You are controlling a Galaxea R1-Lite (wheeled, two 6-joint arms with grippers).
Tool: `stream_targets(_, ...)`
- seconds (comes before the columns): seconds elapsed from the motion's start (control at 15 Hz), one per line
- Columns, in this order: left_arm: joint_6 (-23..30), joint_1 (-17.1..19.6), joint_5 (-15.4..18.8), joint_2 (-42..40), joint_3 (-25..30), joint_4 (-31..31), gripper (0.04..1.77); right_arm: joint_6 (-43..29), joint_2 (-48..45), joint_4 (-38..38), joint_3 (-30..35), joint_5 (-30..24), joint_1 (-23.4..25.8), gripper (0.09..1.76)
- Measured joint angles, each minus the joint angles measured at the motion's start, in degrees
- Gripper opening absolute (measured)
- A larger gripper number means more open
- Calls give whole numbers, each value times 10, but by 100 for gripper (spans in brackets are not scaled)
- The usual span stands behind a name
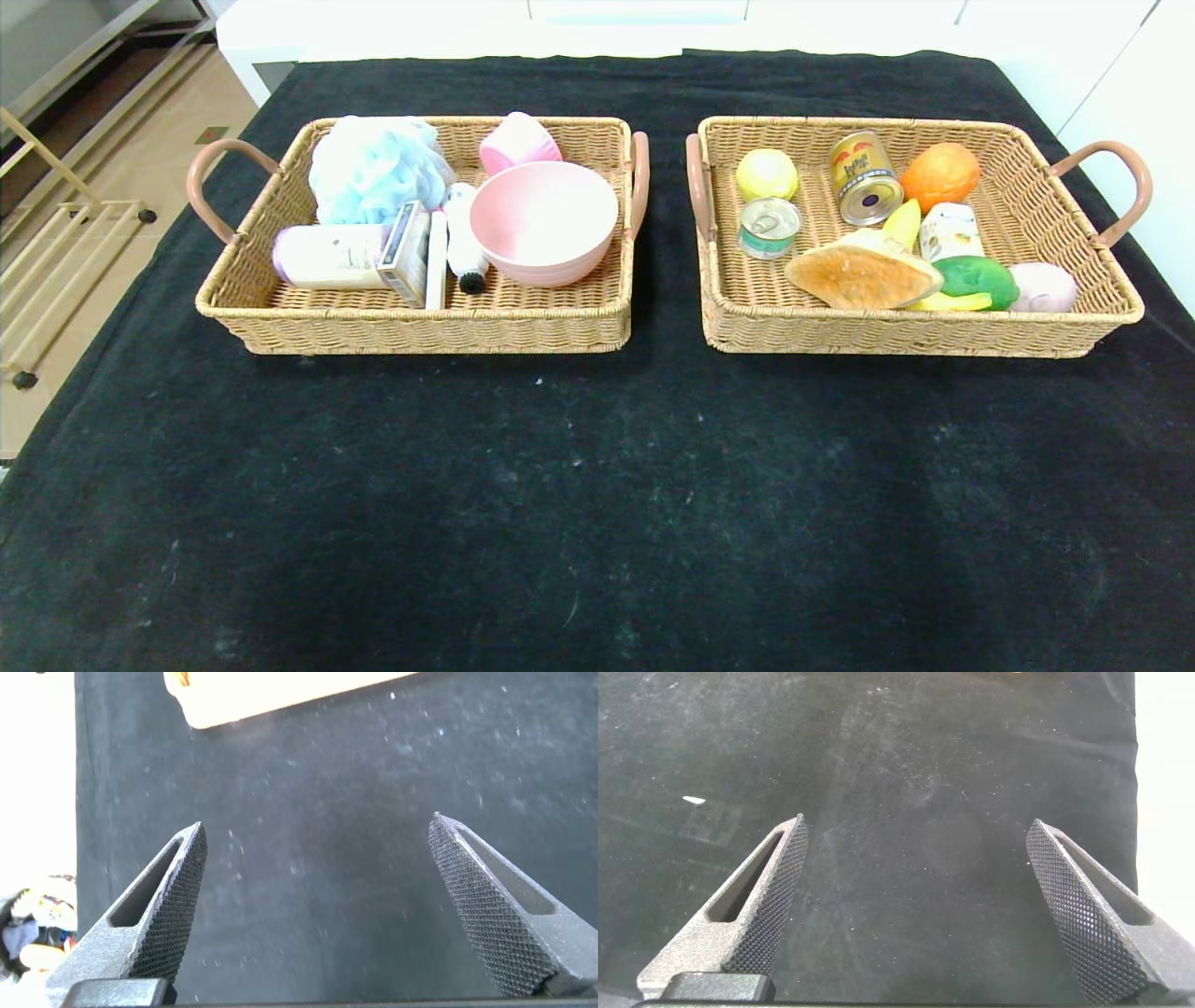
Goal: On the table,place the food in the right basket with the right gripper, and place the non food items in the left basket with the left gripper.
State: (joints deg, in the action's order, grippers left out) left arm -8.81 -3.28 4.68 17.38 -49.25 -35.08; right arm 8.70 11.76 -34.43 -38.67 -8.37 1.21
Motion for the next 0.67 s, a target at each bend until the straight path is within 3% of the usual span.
stream_targets(0.2,1,18,22,-41,21,-11,171,-1,-19,2,14,1,-2,171)
stream_targets(0.4,1,28,35,-99,81,15,171,0,-56,16,41,4,-6,171)
stream_targets(0.67,25,31,18,-157,204,137,172,-1,-99,127,108,7,-8,171)
